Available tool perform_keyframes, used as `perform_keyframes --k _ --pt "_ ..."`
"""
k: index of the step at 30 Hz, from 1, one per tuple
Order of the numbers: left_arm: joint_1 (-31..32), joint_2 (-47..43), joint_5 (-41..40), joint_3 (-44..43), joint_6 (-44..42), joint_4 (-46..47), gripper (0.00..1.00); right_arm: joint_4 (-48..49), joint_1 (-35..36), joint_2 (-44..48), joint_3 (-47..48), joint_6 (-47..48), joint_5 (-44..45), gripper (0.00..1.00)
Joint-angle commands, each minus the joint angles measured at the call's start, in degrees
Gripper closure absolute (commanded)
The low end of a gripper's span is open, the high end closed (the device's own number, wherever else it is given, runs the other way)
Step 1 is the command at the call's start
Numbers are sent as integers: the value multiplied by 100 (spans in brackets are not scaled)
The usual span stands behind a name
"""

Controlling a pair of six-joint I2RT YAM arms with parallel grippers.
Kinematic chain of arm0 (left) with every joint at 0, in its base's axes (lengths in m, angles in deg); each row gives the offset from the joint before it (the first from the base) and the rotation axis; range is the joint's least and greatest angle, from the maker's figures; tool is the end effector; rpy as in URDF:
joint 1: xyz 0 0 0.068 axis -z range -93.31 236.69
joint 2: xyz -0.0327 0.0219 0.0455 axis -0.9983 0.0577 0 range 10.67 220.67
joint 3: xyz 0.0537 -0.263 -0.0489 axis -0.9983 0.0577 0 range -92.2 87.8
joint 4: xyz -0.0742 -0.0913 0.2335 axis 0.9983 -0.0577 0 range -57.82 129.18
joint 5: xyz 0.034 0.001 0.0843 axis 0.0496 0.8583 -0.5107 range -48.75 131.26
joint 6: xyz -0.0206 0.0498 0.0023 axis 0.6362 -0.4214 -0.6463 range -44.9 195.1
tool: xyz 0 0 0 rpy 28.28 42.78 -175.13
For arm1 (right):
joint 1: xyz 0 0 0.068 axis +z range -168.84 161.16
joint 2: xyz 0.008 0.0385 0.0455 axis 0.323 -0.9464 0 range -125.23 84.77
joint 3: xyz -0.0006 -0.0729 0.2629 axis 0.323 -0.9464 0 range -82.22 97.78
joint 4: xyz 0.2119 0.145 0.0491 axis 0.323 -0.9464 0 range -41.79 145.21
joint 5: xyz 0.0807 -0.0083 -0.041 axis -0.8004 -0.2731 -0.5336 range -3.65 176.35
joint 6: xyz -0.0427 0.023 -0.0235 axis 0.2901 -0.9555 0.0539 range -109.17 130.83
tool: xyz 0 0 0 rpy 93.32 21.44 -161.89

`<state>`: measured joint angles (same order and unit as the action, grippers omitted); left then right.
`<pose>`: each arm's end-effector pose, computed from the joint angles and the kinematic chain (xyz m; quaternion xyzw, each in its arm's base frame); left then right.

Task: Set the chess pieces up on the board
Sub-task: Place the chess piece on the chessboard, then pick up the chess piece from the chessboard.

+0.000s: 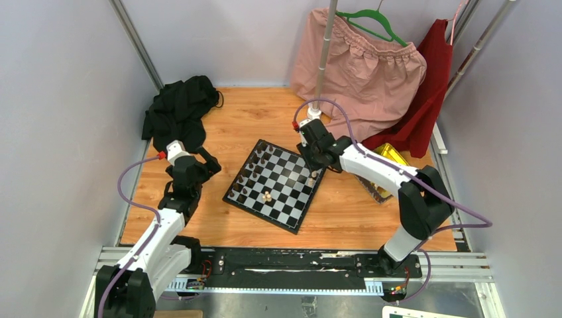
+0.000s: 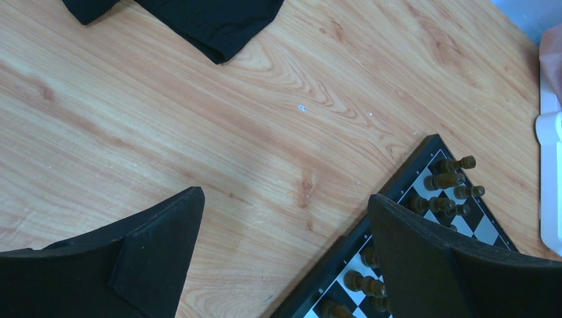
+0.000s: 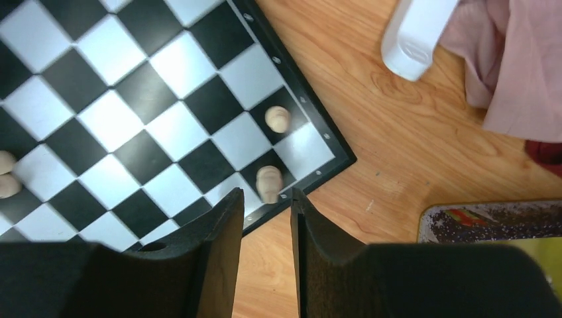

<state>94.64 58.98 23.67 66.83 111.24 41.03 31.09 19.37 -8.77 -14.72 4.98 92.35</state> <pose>0.1866 -0.0152 0.2049 -0.2827 0.7907 -0.0780 0.5374 0.2796 0.2153 0.2394 -0.2445 0.9067 0.0820 0.3339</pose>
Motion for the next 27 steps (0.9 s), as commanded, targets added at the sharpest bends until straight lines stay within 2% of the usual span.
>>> perform_keyframes --k 1,6,13,27 --pt "-39 -49 -26 47 -81 132 0 -21 553 377 227 541 219 64" --pt "-39 -75 -26 62 -73 123 0 194 1119 363 66 1038 -235 64" --pt "-39 -106 -16 82 -65 116 0 221 1829 -137 146 1446 -604 64" --pt "-39 -141 -39 91 -71 109 0 478 2169 -648 397 1490 -1201 64"
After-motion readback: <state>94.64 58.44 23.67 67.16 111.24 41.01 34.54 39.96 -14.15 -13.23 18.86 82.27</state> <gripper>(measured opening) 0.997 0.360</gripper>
